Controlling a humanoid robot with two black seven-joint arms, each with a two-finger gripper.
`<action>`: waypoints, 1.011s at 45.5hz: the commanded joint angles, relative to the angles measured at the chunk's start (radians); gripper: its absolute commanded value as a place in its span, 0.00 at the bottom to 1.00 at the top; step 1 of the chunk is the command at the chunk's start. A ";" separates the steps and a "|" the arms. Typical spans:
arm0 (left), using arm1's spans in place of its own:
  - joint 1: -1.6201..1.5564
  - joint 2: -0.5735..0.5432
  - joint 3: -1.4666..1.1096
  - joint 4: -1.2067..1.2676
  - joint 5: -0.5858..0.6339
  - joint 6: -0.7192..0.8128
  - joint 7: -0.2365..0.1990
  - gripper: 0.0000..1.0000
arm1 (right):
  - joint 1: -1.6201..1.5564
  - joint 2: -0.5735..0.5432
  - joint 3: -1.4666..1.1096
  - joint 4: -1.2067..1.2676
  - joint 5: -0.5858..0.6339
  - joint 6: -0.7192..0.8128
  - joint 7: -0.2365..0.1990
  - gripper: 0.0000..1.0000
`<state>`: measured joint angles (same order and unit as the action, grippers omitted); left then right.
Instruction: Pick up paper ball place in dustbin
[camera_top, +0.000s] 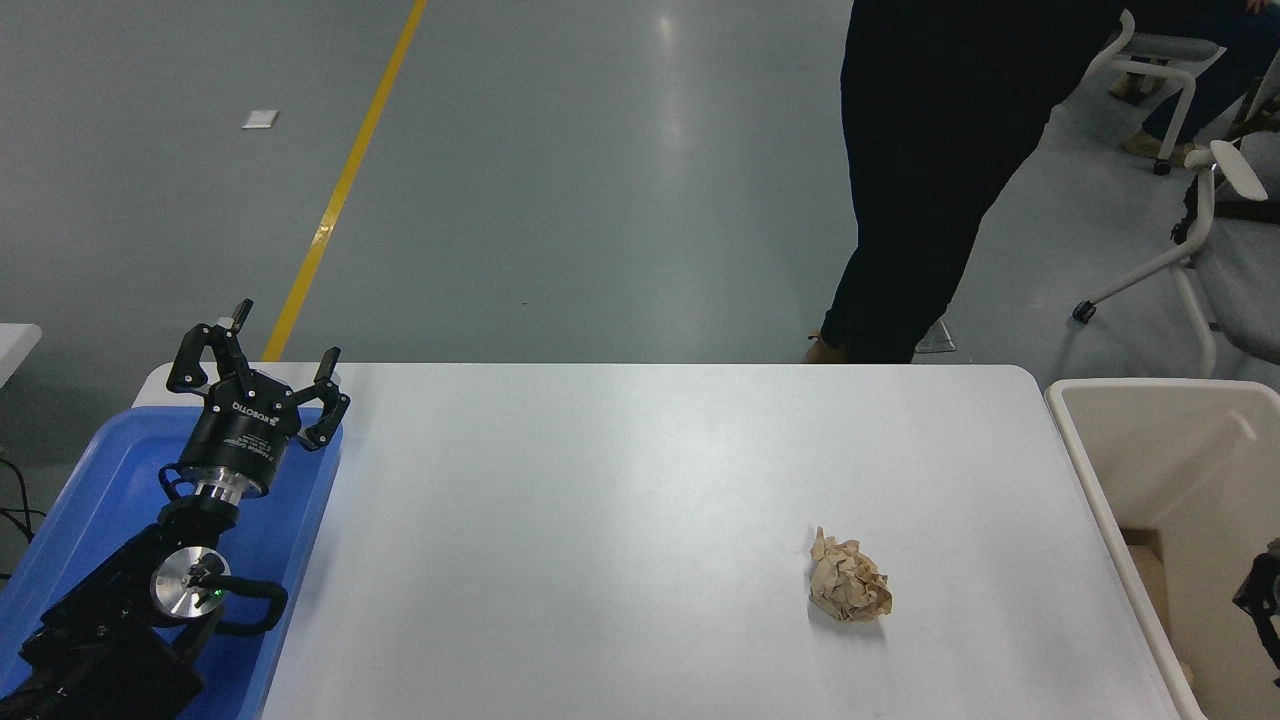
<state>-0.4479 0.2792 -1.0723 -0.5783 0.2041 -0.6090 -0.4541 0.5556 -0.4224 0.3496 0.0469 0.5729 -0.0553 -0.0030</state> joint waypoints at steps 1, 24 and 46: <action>0.000 0.000 0.000 0.000 0.002 0.000 0.000 0.98 | -0.003 0.001 -0.034 -0.001 -0.001 0.000 0.000 0.00; 0.000 0.000 0.000 0.000 0.000 0.000 0.000 0.99 | -0.002 0.002 -0.035 0.001 0.001 0.000 0.000 0.00; 0.000 0.000 0.000 0.000 0.000 0.000 0.000 0.98 | -0.002 0.007 -0.037 -0.001 0.001 0.000 0.000 0.00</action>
<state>-0.4479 0.2792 -1.0723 -0.5783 0.2039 -0.6090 -0.4541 0.5537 -0.4148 0.3141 0.0469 0.5737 -0.0557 -0.0029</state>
